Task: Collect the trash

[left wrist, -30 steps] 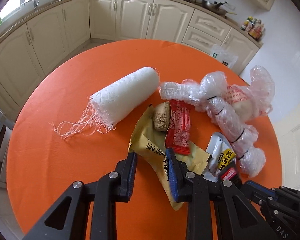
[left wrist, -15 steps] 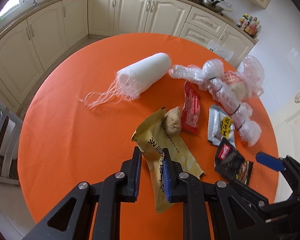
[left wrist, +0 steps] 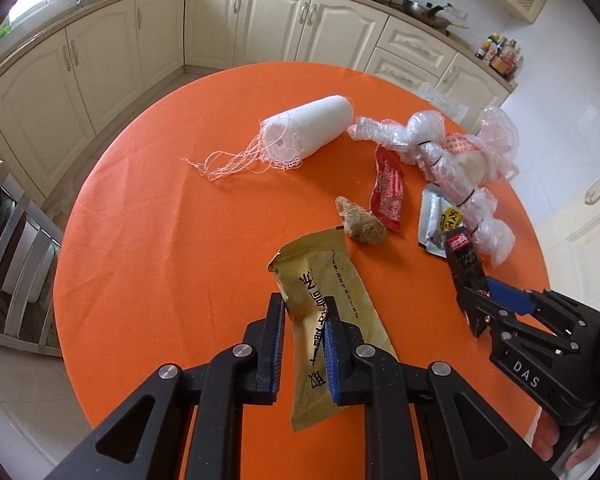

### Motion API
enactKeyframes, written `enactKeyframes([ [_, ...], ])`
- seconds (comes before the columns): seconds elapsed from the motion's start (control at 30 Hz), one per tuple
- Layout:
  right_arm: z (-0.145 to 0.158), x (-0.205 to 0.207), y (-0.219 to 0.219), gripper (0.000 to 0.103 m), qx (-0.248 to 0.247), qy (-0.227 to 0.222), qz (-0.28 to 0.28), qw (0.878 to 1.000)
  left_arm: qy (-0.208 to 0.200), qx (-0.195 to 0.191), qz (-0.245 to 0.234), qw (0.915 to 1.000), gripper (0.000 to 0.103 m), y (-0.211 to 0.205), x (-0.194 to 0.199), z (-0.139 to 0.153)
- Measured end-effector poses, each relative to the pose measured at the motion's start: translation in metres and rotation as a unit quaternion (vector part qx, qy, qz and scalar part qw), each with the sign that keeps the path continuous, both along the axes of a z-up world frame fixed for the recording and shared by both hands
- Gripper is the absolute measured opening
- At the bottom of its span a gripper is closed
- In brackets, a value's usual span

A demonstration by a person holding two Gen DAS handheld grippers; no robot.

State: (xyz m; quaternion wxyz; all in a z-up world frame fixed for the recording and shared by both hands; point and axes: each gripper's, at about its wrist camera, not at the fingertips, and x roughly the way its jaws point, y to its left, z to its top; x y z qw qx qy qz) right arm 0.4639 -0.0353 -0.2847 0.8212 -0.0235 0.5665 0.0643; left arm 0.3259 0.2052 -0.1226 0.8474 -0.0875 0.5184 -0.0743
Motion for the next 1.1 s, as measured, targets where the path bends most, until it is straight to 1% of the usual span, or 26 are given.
enactKeyframes([
  [0.13, 0.003, 0.004, -0.010, 0.023, 0.024, 0.008, -0.016, 1.000, -0.008, -0.001, -0.003, 1.0000, 0.013, -0.003, -0.006, 0.007],
  [0.3, 0.008, 0.000, -0.026, 0.022, 0.046, 0.017, -0.033, 0.998, -0.019, -0.003, -0.009, 0.9998, 0.012, -0.005, -0.016, 0.019],
  [0.43, 0.014, -0.008, -0.032, 0.021, 0.062, 0.015, -0.043, 0.997, -0.027, -0.001, -0.013, 0.9995, 0.011, -0.008, -0.027, 0.029],
  [0.5, 0.020, -0.016, -0.032, 0.020, 0.063, 0.008, -0.045, 0.997, -0.030, -0.001, -0.017, 0.9994, 0.011, -0.010, -0.032, 0.033],
  [0.63, 0.042, -0.035, -0.032, 0.020, 0.068, -0.011, -0.050, 0.996, -0.038, -0.004, -0.027, 0.9989, 0.011, -0.017, -0.046, 0.045],
  [0.8, 0.068, -0.058, -0.047, 0.020, 0.071, -0.041, -0.069, 0.994, -0.054, 0.000, -0.042, 0.9976, 0.011, -0.033, -0.061, 0.061],
  [0.93, 0.085, -0.077, -0.062, 0.020, 0.059, -0.065, -0.085, 0.993, -0.070, 0.009, -0.064, 0.9954, 0.011, -0.053, -0.073, 0.074],
  [1.1, 0.099, -0.100, -0.091, 0.020, 0.055, -0.078, -0.114, 0.989, -0.085, 0.018, -0.096, 0.9916, 0.011, -0.089, -0.086, 0.086],
])
